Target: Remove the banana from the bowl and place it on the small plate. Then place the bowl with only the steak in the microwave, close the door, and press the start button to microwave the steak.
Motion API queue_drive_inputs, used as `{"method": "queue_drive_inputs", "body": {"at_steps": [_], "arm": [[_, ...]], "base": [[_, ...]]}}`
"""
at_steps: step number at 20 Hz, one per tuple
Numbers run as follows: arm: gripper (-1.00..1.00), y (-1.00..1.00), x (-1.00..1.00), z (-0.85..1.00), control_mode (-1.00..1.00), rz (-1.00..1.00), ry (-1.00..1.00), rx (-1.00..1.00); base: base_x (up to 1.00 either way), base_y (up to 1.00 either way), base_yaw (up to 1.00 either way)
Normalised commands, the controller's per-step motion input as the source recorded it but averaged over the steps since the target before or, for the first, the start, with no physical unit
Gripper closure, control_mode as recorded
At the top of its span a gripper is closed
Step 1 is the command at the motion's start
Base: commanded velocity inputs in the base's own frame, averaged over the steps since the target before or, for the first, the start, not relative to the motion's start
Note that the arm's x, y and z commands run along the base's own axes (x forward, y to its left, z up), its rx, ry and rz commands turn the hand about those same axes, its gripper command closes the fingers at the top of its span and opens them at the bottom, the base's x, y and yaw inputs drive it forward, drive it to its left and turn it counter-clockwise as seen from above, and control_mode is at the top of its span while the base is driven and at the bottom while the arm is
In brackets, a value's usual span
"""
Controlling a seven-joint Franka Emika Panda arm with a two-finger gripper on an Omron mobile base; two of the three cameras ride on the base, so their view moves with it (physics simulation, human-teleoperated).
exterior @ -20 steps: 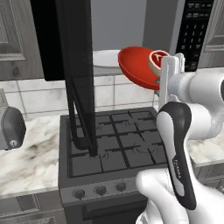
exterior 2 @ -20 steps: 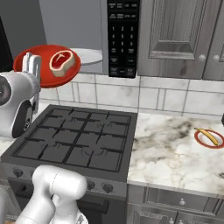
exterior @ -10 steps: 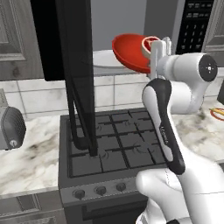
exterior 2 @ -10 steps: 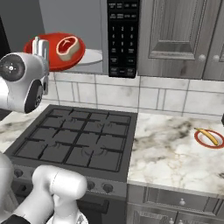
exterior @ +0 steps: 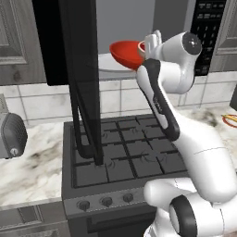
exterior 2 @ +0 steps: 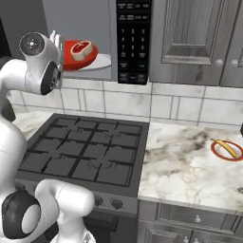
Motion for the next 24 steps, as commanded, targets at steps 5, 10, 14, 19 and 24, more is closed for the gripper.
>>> {"method": "queue_drive_inputs", "body": {"at_steps": [5,10,14,19,24], "arm": [[1.00,0.02,0.77,-0.19,-1.00,0.00,0.08,-0.02],[1.00,0.12,0.76,-0.32,-1.00,0.00,0.03,-0.08],[1.00,0.06,0.56,-0.19,-1.00,0.00,0.00,-0.06],[-1.00,0.00,0.43,-0.17,-1.00,0.01,0.00,0.00],[-1.00,0.01,0.13,-0.10,-1.00,0.01,-0.01,0.00]], "base": [[0.00,0.00,0.00],[0.00,0.00,0.00],[0.00,0.00,0.00],[0.00,0.00,0.00],[0.00,0.00,0.00]]}}
